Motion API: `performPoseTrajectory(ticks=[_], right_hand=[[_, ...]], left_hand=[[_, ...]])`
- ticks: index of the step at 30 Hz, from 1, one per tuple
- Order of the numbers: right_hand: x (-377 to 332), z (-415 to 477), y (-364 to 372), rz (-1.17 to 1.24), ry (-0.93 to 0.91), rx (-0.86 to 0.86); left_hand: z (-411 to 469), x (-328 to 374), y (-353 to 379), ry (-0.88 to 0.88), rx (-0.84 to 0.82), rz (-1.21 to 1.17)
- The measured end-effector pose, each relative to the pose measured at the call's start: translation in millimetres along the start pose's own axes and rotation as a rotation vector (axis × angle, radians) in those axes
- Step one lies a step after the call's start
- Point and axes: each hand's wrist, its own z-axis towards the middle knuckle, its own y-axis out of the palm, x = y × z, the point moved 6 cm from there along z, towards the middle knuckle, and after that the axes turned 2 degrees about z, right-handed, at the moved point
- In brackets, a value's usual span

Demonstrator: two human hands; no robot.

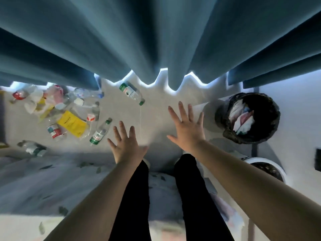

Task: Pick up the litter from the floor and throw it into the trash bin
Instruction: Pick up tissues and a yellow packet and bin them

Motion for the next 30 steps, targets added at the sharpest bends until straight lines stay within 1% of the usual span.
performPoseTrajectory(ticks=[4, 10, 14, 17, 22, 26, 30], right_hand=[[-82, 19, 12, -0.097, -0.076, -0.044], [-208, 40, 28, -0.191, -0.096, -0.128], [-284, 60, 36, -0.206, -0.107, -0.158], [-335, 79, 37, -0.217, -0.151, -0.168], [-390, 103, 45, -0.245, -0.206, -0.193], [-414, 126, 57, -0.262, -0.227, -0.291], [-449, 165, 75, -0.249, -0.285, -0.393]], left_hand=[[13, -75, 12, -0.075, -0.021, -0.112], [34, -208, 13, -0.145, -0.004, -0.192], [51, -298, 16, -0.202, 0.014, -0.231], [61, -350, 26, -0.26, -0.01, -0.28], [63, -402, 54, -0.394, -0.086, -0.433], [67, -428, 78, -0.551, -0.159, -0.62], [87, -453, 102, -0.651, -0.221, -0.708]])
